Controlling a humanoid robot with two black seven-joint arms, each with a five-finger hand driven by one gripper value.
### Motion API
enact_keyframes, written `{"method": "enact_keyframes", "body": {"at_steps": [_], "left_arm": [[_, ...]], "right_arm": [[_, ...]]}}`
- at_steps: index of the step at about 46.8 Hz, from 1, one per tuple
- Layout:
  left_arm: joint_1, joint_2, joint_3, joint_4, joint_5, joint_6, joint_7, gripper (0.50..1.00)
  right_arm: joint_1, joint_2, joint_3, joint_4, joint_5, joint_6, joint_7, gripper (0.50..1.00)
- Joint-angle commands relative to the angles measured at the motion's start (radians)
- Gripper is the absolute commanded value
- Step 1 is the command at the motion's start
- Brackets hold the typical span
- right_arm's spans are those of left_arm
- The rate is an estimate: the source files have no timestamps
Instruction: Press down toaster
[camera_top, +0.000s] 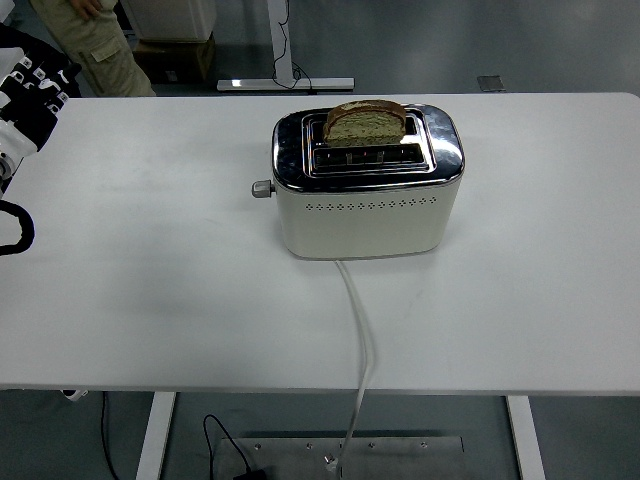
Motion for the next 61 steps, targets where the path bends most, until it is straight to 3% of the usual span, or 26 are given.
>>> {"method": "enact_keyframes", "body": {"at_steps": [1, 9, 16, 20, 29, 35, 47, 61], "left_arm": [[-0.009, -0.001, 0.002, -0.007, 0.059, 0.001, 0.000, 1.000], [-0.029, -0.004, 0.003, -0.050, 0.211, 0.006, 0.008, 1.000], [-0.031, 0.011, 0.005, -0.180, 0.352, 0.014, 0.018, 1.000], [-0.029, 0.062, 0.007, -0.271, 0.430, 0.035, 0.023, 1.000], [-0.029, 0.211, 0.011, -0.510, 0.464, 0.063, 0.107, 1.000], [-0.046, 0.295, 0.013, -0.614, 0.476, 0.063, 0.149, 1.000], [-0.072, 0.344, 0.031, -0.737, 0.749, 0.049, 0.175, 1.000], [-0.080, 0.363, 0.045, -0.828, 1.024, -0.104, 0.192, 1.000]], "right_arm": [[0.000, 0.000, 0.000, 0.000, 0.000, 0.000, 0.000, 0.998], [0.000, 0.000, 0.000, 0.000, 0.000, 0.000, 0.000, 0.998], [0.000, 0.000, 0.000, 0.000, 0.000, 0.000, 0.000, 0.998], [0.000, 0.000, 0.000, 0.000, 0.000, 0.000, 0.000, 0.998], [0.000, 0.000, 0.000, 0.000, 0.000, 0.000, 0.000, 0.998], [0.000, 0.000, 0.000, 0.000, 0.000, 0.000, 0.000, 0.998], [0.000, 0.000, 0.000, 0.000, 0.000, 0.000, 0.000, 0.998], [0.000, 0.000, 0.000, 0.000, 0.000, 0.000, 0.000, 0.998]]}}
